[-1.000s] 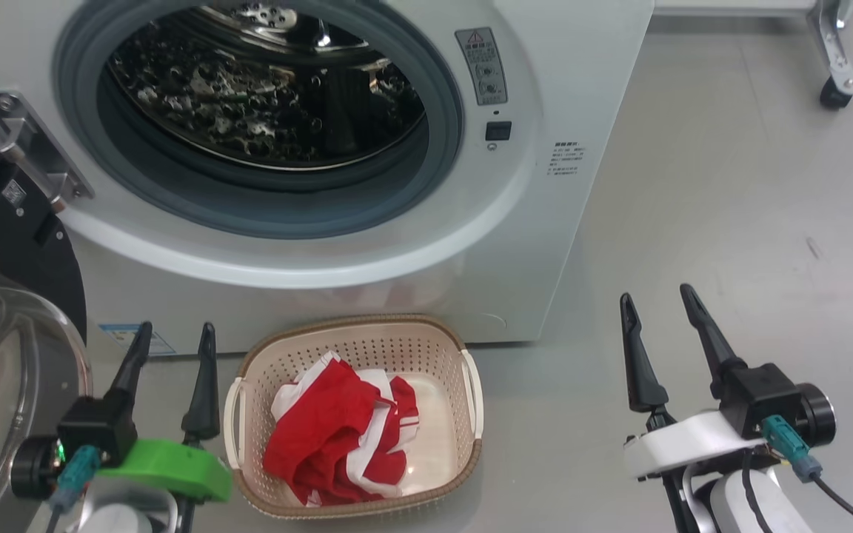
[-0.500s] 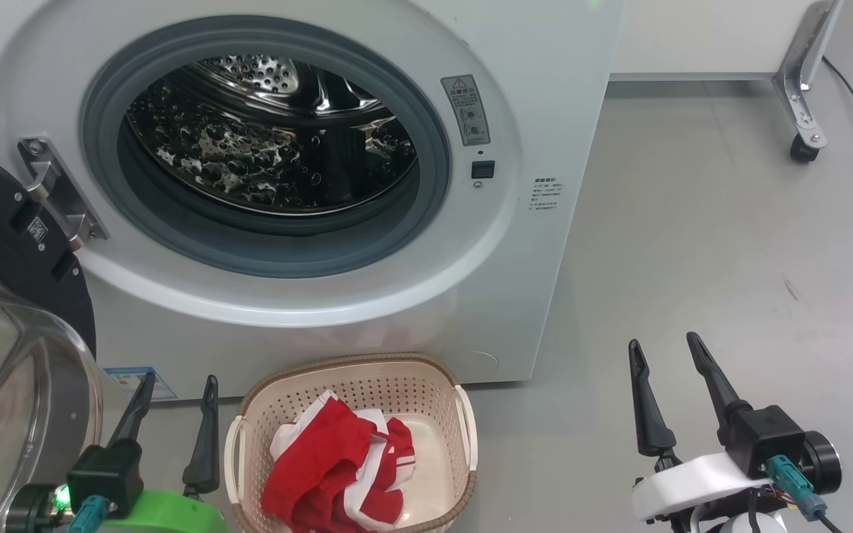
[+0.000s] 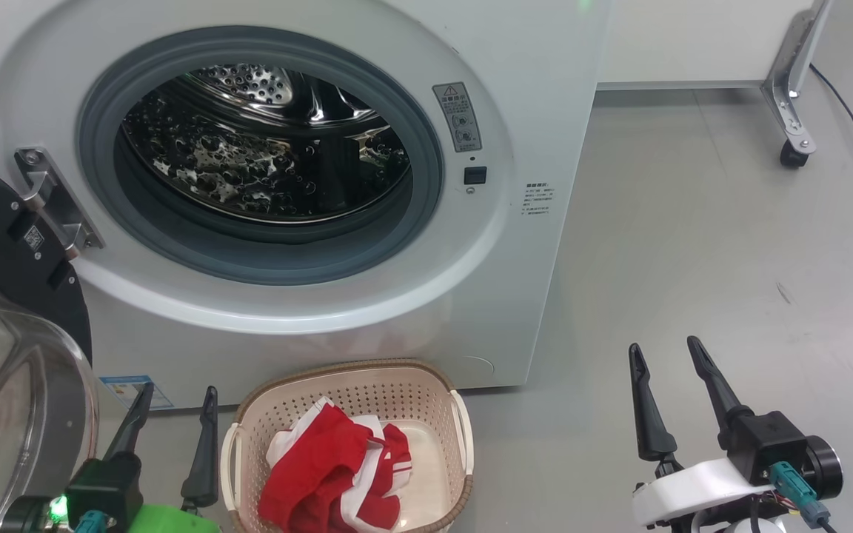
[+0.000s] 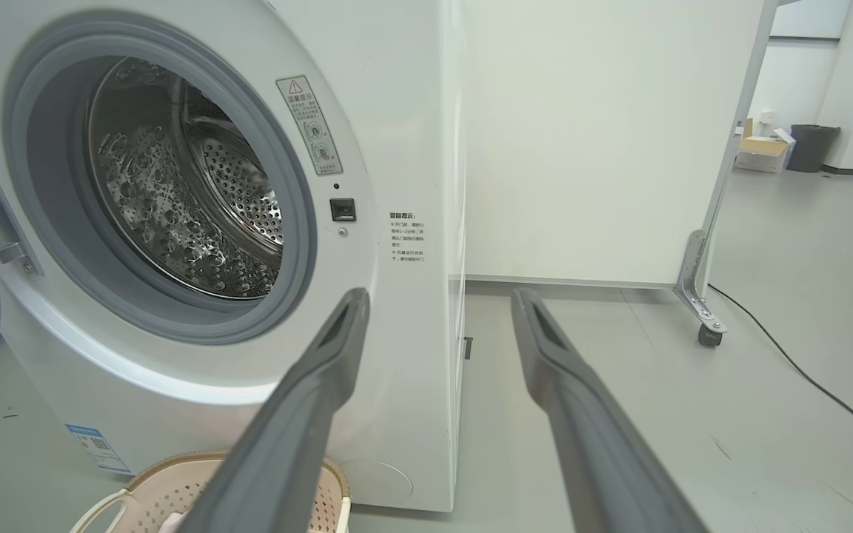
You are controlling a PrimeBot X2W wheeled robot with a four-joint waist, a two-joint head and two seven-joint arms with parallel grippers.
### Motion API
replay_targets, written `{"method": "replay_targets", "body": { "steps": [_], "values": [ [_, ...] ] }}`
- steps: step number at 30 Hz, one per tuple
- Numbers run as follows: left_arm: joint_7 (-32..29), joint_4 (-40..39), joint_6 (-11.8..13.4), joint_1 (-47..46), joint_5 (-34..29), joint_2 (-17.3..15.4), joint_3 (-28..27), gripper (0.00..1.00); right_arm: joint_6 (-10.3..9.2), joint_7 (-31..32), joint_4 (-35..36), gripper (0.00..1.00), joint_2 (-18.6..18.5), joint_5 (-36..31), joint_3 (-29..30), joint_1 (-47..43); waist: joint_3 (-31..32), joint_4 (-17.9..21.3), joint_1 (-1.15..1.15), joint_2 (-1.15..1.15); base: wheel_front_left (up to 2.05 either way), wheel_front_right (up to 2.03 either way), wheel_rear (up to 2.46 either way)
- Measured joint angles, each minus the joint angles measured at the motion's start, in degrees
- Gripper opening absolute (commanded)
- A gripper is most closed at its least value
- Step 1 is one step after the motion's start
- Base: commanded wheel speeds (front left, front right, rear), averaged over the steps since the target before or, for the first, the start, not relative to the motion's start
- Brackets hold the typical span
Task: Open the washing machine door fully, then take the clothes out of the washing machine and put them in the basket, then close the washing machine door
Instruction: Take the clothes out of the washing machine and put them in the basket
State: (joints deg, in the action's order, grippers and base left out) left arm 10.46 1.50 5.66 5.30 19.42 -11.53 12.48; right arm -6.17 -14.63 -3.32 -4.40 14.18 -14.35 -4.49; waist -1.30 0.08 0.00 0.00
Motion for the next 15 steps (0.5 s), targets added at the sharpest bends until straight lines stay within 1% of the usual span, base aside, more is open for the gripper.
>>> {"method": "replay_targets", "body": {
  "steps": [15],
  "values": [
    [-1.42,-3.72,0.29,0.73,-0.98,-0.15,-0.57,1.0,0.0,0.0,0.47,1.0,0.03,0.0,0.24,-0.2,-0.87,0.66,0.0,0.0,0.0,0.0,0.0]
  ]
}}
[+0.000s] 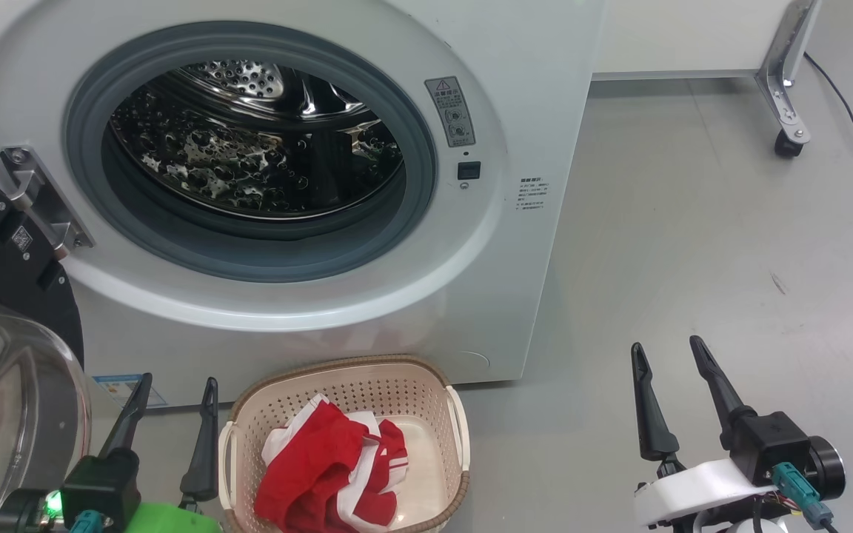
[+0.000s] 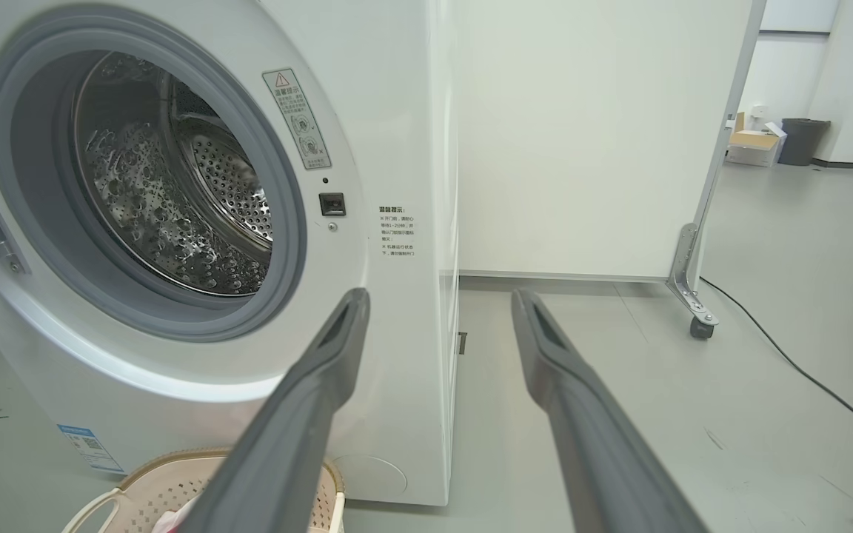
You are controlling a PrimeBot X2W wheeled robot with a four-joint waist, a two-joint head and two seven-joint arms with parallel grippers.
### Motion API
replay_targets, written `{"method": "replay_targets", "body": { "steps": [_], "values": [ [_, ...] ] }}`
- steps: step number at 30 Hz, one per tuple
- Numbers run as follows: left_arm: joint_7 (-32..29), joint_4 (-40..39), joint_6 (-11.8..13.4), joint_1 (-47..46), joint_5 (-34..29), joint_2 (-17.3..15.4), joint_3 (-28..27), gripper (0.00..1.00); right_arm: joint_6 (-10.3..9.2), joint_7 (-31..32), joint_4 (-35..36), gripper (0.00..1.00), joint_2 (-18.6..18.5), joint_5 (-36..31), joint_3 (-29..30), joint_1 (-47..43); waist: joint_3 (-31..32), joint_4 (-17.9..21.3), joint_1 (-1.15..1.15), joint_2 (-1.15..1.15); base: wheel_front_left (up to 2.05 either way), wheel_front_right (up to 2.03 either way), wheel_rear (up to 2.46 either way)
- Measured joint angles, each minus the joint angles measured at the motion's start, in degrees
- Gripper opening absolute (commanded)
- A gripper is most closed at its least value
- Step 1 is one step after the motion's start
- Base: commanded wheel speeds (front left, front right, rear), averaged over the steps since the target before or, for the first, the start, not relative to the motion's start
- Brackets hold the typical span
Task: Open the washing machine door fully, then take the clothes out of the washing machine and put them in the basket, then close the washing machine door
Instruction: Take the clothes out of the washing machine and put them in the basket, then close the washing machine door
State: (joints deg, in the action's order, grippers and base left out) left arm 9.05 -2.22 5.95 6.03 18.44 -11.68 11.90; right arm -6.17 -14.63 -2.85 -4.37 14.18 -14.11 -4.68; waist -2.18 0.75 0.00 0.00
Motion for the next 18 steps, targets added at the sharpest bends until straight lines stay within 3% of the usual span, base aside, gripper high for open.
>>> {"method": "replay_targets", "body": {
  "steps": [18],
  "values": [
    [-1.9,-2.58,0.3,1.41,-0.97,0.11,0.05,1.0,0.05,0.0,0.04,1.0,0.0,0.0,0.12,-0.32,0.18,0.03,0.0,0.0,-0.06,0.21,-0.15]
  ]
}}
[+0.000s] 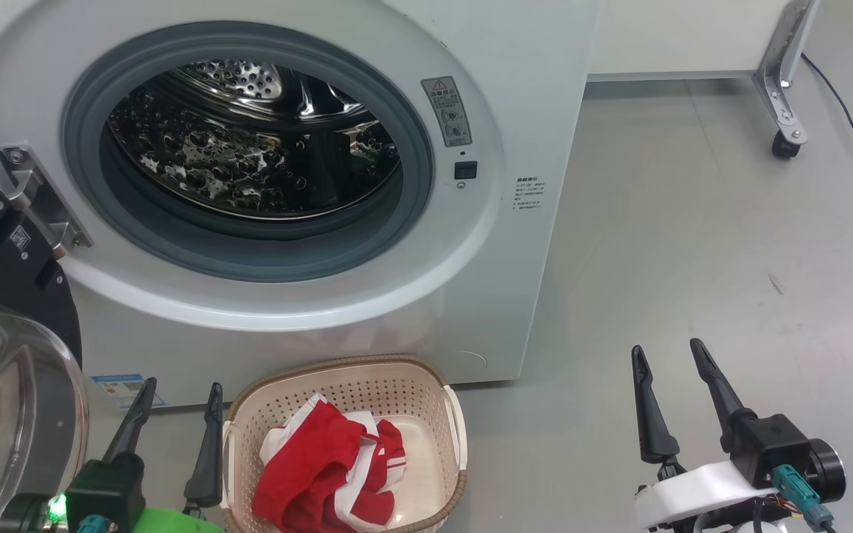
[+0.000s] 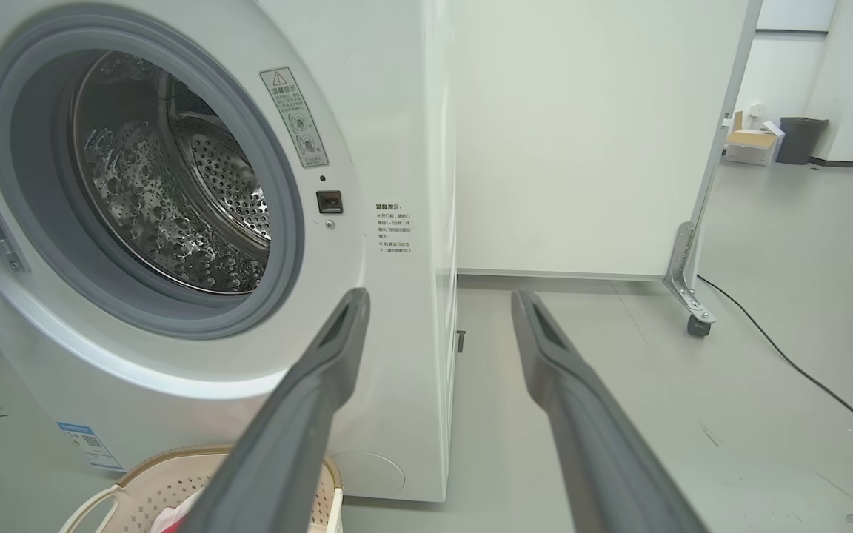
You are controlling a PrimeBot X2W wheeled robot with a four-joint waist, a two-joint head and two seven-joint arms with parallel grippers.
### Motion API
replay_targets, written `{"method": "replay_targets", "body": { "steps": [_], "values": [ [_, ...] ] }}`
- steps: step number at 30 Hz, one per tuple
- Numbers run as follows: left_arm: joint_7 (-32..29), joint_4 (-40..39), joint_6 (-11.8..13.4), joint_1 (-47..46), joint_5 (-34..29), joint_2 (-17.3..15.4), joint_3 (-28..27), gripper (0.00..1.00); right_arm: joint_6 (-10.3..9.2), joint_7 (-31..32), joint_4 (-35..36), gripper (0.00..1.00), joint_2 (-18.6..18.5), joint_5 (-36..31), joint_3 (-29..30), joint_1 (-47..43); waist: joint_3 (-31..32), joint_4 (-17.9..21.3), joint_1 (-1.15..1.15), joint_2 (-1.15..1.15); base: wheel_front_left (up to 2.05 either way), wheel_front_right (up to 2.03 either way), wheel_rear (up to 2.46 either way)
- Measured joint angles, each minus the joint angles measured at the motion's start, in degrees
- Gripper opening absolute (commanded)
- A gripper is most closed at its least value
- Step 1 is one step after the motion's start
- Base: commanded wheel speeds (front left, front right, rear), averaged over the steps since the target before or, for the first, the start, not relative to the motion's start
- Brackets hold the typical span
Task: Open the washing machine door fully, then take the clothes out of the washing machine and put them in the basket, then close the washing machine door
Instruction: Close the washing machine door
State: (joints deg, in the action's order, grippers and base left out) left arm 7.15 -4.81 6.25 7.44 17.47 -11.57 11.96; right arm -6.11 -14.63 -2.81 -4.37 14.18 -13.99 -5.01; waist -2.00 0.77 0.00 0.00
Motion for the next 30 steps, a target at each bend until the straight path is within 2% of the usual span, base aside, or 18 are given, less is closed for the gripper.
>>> {"method": "replay_targets", "body": {
  "steps": [13,30],
  "values": [
    [-0.53,-1.4,0.01,0.62,-1.01,0.35,-0.36,1.0,0.0,0.0,0.05,1.0,-0.09,-0.01,0.19,-0.1,-0.04,0.04,0.0,0.0,-0.46,1.02,-0.56],
    [-0.62,-2.54,0.05,1.04,-1.03,0.69,-0.43,1.0,0.0,0.0,0.09,1.0,-0.11,-0.01,0.26,-0.14,-0.21,-0.13,0.0,0.0,-0.91,1.2,-0.29]
  ]
}}
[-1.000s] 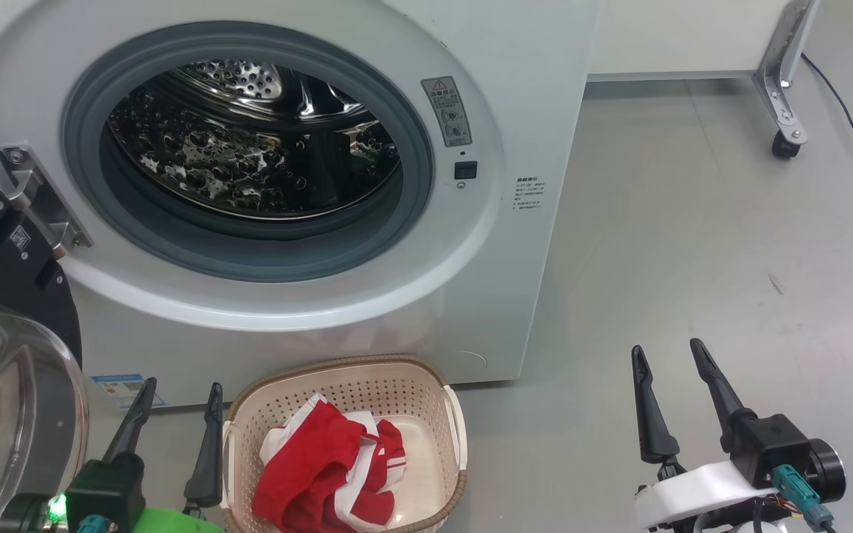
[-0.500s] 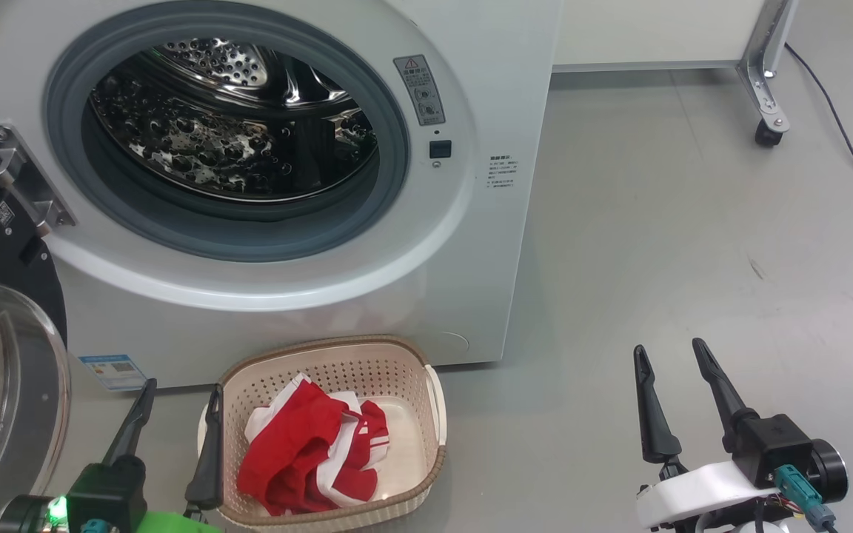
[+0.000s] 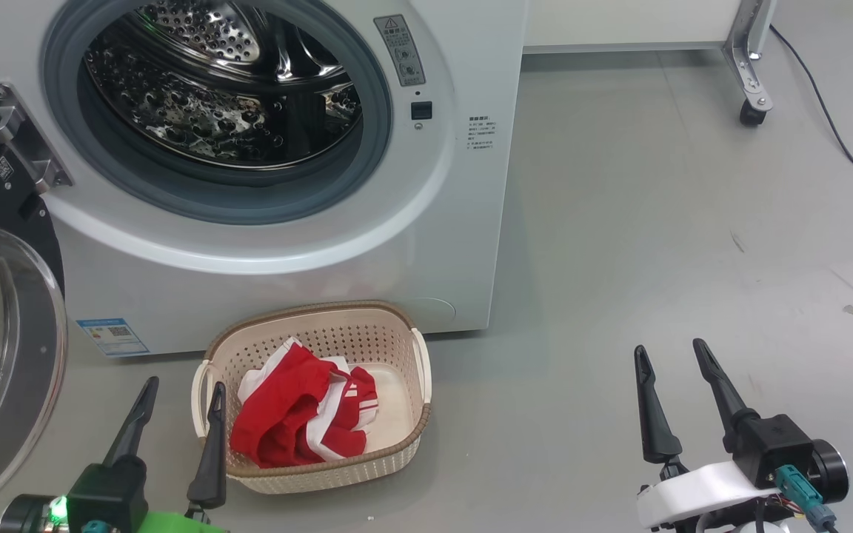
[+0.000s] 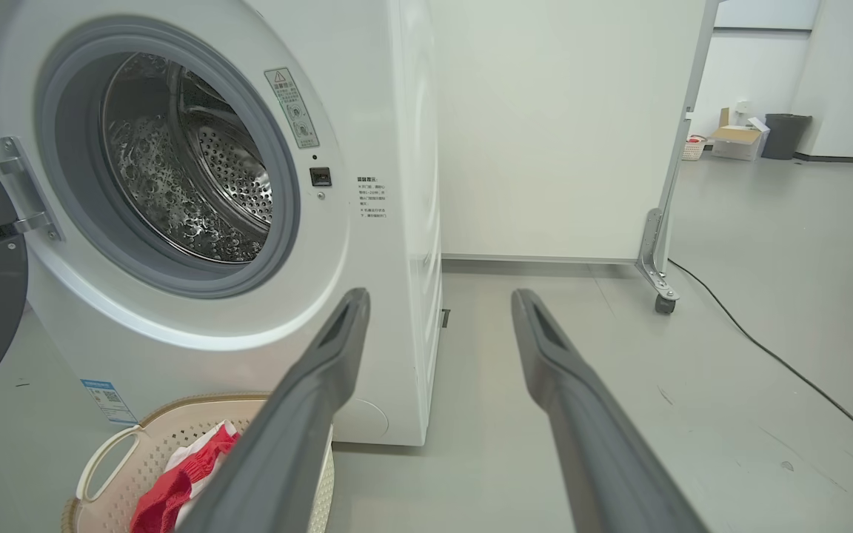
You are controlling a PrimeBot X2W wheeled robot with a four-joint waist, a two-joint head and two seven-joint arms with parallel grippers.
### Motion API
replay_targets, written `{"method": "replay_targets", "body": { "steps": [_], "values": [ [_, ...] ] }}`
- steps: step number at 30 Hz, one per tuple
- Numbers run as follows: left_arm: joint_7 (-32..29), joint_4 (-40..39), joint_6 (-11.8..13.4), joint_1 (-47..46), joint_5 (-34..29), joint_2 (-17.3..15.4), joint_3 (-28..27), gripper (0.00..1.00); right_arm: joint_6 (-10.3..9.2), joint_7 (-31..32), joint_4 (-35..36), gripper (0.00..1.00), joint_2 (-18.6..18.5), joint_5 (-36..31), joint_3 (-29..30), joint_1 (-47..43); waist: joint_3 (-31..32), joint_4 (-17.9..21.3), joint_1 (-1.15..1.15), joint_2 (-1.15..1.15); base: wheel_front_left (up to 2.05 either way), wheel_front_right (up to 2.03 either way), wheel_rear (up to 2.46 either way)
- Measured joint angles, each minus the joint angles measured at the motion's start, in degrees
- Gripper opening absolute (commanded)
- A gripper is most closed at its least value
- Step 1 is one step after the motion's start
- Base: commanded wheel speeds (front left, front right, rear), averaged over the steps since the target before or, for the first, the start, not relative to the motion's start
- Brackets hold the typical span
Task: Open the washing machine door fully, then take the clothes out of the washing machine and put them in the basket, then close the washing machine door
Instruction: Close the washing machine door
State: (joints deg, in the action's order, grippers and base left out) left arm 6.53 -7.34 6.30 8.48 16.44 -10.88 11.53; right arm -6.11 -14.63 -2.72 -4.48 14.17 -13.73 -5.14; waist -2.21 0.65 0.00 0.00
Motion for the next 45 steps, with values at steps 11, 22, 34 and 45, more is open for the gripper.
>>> {"method": "replay_targets", "body": {
  "steps": [11,22,34,45],
  "values": [
    [-0.43,-0.22,0.04,0.13,-0.21,0.14,0.03,1.0,0.0,0.0,-0.11,1.0,-0.03,0.0,0.0,-0.01,0.57,-0.24,0.0,0.0,-0.56,0.56,0.0],
    [-0.78,-0.67,0.04,0.57,-0.33,0.51,0.18,1.0,0.0,0.0,-0.14,1.0,-0.04,0.0,0.01,-0.1,1.11,-0.31,0.0,0.0,-0.12,0.12,0.0],
    [-1.07,-0.89,0.04,1.04,-0.4,0.52,0.38,1.0,0.0,0.0,-0.14,1.0,-0.09,0.01,0.13,-0.12,1.05,-0.53,0.0,0.0,0.0,0.0,0.0],
    [-1.52,-1.6,0.05,0.99,-1.81,0.57,0.87,1.0,-0.01,0.0,0.53,1.0,-0.46,0.0,1.14,-0.68,0.34,-2.93,0.0,0.0,0.0,0.0,0.0]
  ]
}}
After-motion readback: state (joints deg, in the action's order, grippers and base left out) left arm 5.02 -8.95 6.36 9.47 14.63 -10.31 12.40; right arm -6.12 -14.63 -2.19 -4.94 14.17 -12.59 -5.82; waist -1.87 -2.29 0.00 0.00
